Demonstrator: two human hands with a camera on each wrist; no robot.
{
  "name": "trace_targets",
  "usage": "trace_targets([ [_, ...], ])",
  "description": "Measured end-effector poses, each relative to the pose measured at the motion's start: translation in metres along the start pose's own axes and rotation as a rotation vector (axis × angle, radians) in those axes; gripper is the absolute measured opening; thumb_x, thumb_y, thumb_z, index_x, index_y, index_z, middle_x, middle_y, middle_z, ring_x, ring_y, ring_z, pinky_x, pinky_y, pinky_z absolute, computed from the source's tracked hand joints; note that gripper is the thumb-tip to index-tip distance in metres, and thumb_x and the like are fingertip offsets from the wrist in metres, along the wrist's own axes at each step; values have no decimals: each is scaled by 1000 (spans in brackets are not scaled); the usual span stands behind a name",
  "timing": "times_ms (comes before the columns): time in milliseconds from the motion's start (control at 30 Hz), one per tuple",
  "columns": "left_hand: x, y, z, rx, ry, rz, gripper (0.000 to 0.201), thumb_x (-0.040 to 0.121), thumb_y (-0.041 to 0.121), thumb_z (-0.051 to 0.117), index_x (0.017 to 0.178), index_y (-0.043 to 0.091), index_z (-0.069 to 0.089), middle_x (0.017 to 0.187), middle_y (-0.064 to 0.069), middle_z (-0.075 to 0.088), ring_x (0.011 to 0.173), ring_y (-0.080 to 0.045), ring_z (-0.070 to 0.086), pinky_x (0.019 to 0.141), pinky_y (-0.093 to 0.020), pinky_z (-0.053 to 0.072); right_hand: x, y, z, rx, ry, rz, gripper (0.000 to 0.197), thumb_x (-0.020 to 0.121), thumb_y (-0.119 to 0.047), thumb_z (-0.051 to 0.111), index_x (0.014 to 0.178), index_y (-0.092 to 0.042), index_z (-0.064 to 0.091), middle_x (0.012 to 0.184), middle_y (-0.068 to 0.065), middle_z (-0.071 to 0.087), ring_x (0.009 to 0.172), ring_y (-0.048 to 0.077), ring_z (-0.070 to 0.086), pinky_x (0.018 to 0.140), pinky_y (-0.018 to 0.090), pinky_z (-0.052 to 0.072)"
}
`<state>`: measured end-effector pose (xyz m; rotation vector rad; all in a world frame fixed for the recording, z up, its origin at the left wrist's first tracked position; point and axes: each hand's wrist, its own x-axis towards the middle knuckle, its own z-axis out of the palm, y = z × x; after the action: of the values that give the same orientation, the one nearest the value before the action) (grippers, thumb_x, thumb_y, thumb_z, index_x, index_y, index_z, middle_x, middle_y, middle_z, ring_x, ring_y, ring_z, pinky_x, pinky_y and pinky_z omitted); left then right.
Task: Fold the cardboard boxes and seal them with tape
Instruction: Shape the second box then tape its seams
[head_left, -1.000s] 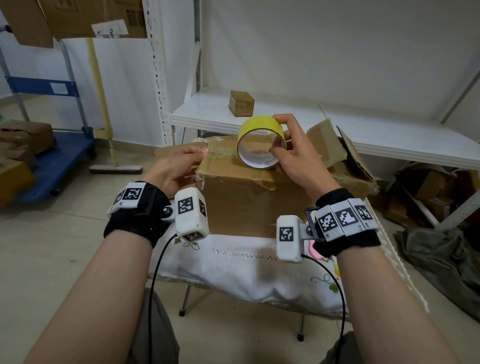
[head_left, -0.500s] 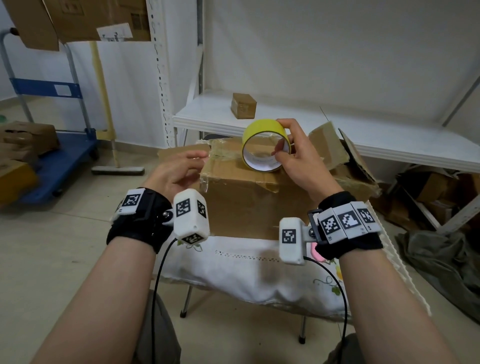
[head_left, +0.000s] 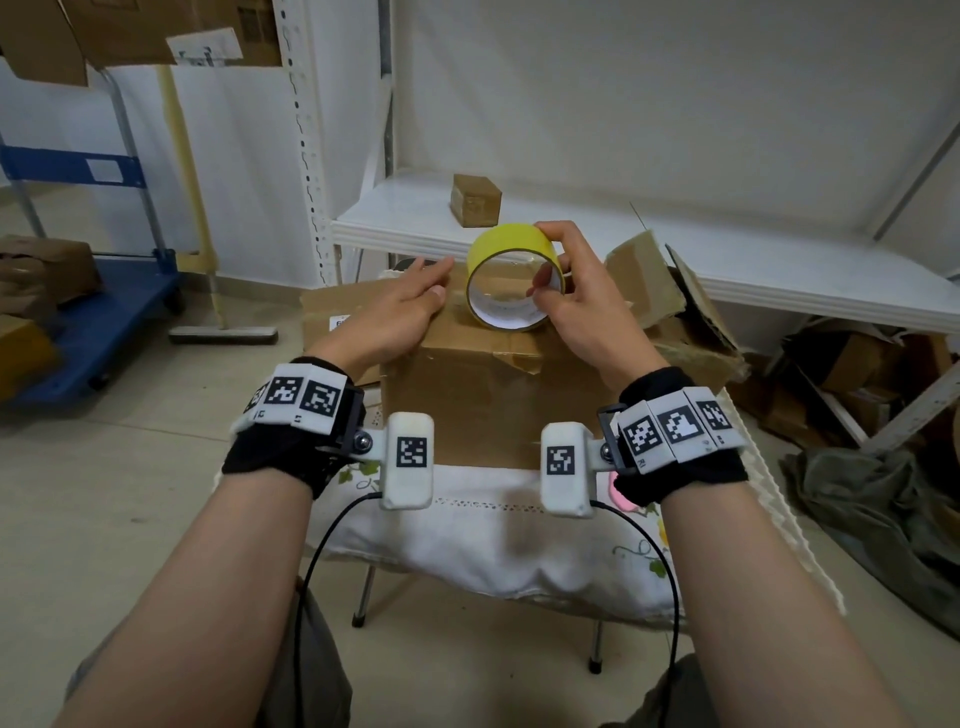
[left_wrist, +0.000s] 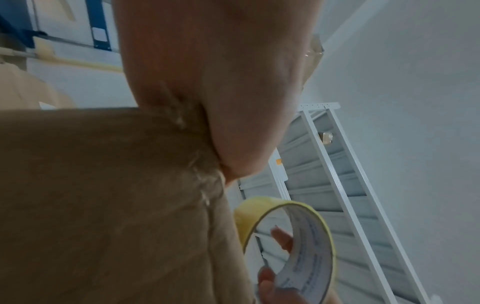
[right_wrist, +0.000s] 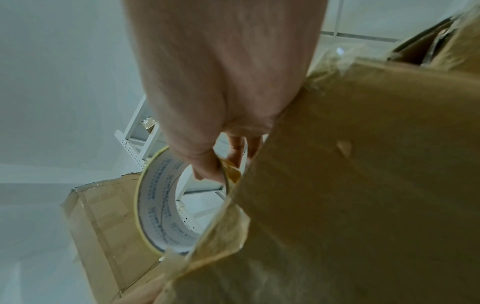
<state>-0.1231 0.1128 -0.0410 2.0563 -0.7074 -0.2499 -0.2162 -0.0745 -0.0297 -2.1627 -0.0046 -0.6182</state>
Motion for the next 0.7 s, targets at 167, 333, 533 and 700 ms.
trace_targets([
  [167, -4, 4, -1, 32, -30, -35, 47, 110, 35, 27, 156, 34, 26, 167, 9, 7, 153, -11, 6, 120, -29, 4, 11, 1, -4, -4, 69, 29, 54, 94, 11, 40, 130, -28, 49, 95, -3, 53, 99, 25, 67, 80, 28, 50],
  [333, -9, 9, -3, 136, -74, -42, 51, 109, 43, 17, 158, 31, 15, 166, 13, 5, 152, -8, 1, 120, -30, 2, 9, 23, -35, 157, 344, 132, 58, 85, 20, 31, 108, -28, 55, 93, 9, 55, 79, 15, 66, 74, 29, 50],
  [533, -5, 10, 1, 173, -82, -31, 49, 110, 39, 19, 158, 31, 18, 166, 13, 5, 152, -7, -1, 120, -31, -1, 0, 28, -44, 97, 375, 136, 62, 88, 15, 29, 96, -42, 52, 99, 11, 57, 82, 11, 62, 77, 25, 48],
  [700, 0, 3, 1, 93, -22, 32, 41, 109, 36, 27, 144, 34, 48, 160, 15, 28, 149, -10, 19, 116, -29, 18, 0, 27, -43, 95, 354, 122, 57, 93, 11, 32, 98, -43, 50, 100, 12, 56, 77, 5, 62, 77, 23, 48],
])
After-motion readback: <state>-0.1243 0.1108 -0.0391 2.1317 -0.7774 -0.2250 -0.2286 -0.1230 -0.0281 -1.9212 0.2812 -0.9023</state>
